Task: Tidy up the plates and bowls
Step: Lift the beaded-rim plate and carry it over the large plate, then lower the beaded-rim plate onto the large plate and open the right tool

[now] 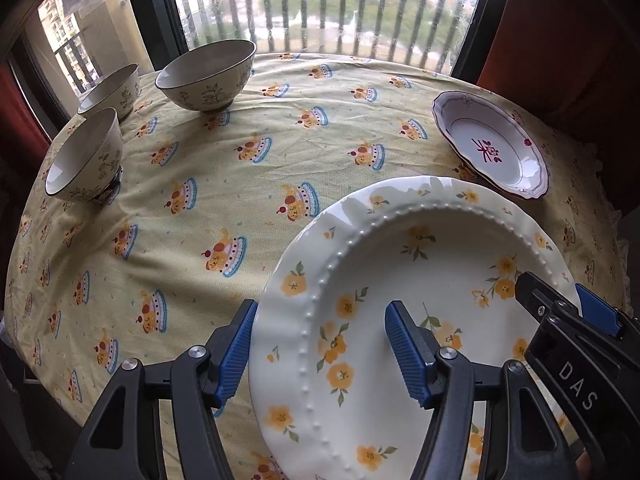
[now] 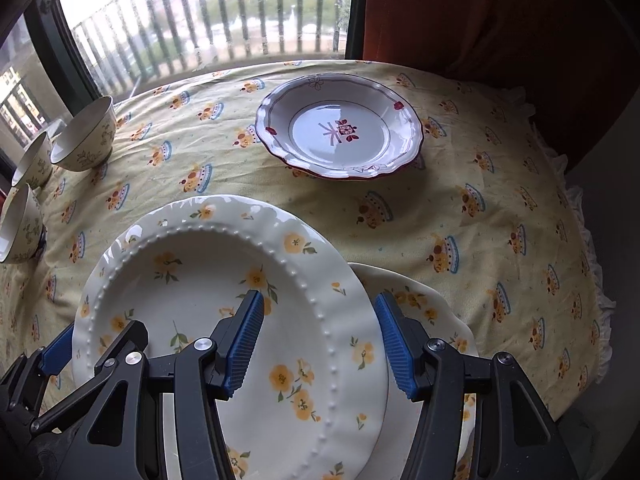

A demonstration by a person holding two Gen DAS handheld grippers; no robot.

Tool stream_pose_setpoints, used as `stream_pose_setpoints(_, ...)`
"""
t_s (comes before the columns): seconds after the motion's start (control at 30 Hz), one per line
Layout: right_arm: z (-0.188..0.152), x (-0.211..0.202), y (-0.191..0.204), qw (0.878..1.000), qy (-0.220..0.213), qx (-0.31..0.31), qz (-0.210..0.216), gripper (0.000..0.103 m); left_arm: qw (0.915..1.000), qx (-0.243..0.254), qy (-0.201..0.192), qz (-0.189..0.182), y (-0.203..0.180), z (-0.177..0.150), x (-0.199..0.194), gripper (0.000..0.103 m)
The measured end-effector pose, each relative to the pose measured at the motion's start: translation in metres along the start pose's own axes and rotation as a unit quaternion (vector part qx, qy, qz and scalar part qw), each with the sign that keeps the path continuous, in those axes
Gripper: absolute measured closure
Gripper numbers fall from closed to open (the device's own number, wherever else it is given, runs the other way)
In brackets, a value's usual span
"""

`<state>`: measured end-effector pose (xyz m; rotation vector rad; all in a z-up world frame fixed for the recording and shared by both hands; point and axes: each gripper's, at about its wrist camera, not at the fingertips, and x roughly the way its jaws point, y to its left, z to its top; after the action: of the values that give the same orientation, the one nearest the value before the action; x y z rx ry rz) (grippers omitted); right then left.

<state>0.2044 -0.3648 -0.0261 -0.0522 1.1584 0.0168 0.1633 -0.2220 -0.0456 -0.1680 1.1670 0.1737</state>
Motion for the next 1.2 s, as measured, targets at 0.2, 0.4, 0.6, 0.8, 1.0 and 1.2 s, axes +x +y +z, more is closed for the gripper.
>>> stream_pose_setpoints(0.2,-0.006,-0.001,-0.035,1.000,-0.002,-0.002,-0.006,0.041,0.9999,0.000,-0.008,-0.006,-0.034,-0.011,-0.003,0.037)
stream_pose_setpoints(0.4,-0.011,0.002,-0.069,1.000,-0.002,-0.004,-0.010,0.041,0.9998,-0.001,-0.013,-0.012,-0.068,-0.020,-0.006,0.037)
stream_pose_setpoints(0.6,-0.015,0.007,-0.100,1.000,0.000,-0.004,-0.016,0.041,0.9997,0.014,-0.016,-0.011,-0.101,-0.037,-0.007,0.035)
stream_pose_setpoints(0.8,-0.022,0.010,-0.120,1.000,0.003,-0.012,-0.017,0.041,0.9997,0.020,-0.001,-0.015,-0.117,-0.049,0.001,0.035)
stream_pose_setpoints(1.0,-0.026,0.009,-0.119,0.999,-0.003,-0.030,-0.015,0.041,0.9999,0.009,0.007,-0.006,-0.118,-0.054,0.009,0.034)
stream_pose_setpoints(1.2,-0.027,0.007,-0.119,0.999,-0.005,-0.039,-0.010,0.041,0.9997,-0.010,0.019,-0.015,-0.114,-0.058,0.016,0.031)
